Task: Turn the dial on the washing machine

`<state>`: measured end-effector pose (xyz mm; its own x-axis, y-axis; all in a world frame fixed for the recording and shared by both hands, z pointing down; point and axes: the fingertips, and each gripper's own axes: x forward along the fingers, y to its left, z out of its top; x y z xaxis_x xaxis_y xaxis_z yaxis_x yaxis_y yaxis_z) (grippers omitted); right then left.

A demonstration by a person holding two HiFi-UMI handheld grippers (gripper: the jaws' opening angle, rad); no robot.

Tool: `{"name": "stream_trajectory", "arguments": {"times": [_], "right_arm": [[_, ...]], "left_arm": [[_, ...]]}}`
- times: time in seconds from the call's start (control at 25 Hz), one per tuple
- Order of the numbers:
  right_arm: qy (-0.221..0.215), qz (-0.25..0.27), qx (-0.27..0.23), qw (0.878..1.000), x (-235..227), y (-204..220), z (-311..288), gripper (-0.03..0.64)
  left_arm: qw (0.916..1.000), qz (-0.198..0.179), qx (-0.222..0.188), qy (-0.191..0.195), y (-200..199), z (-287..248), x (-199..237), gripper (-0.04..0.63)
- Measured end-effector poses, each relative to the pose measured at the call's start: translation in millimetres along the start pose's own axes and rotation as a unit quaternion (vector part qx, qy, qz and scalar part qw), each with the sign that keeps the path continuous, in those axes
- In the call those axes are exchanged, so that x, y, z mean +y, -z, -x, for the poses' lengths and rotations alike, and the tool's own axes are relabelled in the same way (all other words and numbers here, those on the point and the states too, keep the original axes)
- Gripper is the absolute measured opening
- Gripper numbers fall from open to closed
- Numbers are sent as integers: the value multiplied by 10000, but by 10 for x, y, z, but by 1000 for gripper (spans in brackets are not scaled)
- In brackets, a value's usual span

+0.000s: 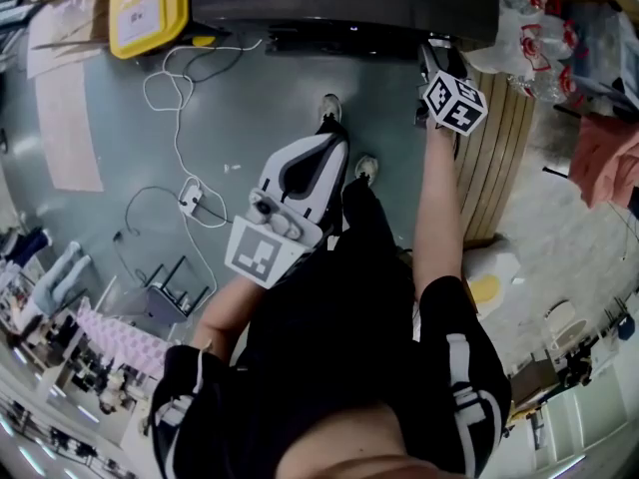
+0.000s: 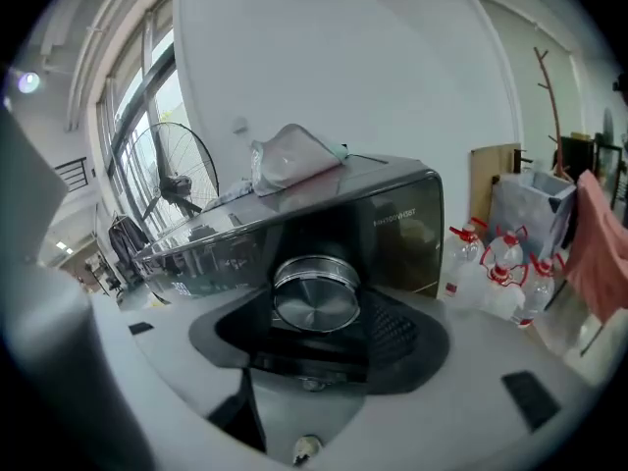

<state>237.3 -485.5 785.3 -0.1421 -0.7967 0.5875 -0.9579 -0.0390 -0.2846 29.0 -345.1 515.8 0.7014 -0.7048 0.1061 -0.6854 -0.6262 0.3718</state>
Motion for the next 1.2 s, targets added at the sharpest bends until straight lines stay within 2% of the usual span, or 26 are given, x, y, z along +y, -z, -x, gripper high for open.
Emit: {"name": "stream_trajectory", "arguments": {"times": [0.08, 0.16, 0.24, 0.44, 0.6, 0.64, 0.72, 0.84, 1.04, 1.2], "right_arm": [[393, 591, 94, 9974, 14, -4, 2, 293], [963, 1554, 149, 9830, 62, -14, 2, 293], [1146, 1864, 88, 9757, 84, -12, 0, 295], [840, 1565, 38, 9841, 168, 2, 156, 316], [585, 1268, 6, 9902, 358, 8, 811, 313], [471, 1132, -36, 9925, 415, -1, 1056, 294], [181, 795, -219, 9964, 555, -130, 1608, 199], [-237, 514, -573, 9968, 797, -427, 2405, 103], [-684, 784, -1168, 9877, 1193, -697, 3631, 54], [-886, 1049, -1548, 9784, 1522, -801, 4481, 29]], "left_arm": [[10000, -8, 1, -28, 8, 6, 20, 23], [10000, -21, 14, -65, 32, 12, 31, 23], [9999, -9, 23, -108, 51, 25, 29, 23], [9999, -90, -43, -109, -13, 203, -37, 23], [9993, -165, -320, -104, -250, 491, -308, 23], [9989, -206, -406, -113, -323, 577, -427, 21], [9981, -265, -521, -173, -497, 741, -711, 23], [9960, -427, -741, -260, -778, 978, -1154, 21], [9904, -763, -1020, -536, -985, 1556, -1686, 23], [9866, -867, -1150, -773, -1114, 2045, -1853, 23]]}}
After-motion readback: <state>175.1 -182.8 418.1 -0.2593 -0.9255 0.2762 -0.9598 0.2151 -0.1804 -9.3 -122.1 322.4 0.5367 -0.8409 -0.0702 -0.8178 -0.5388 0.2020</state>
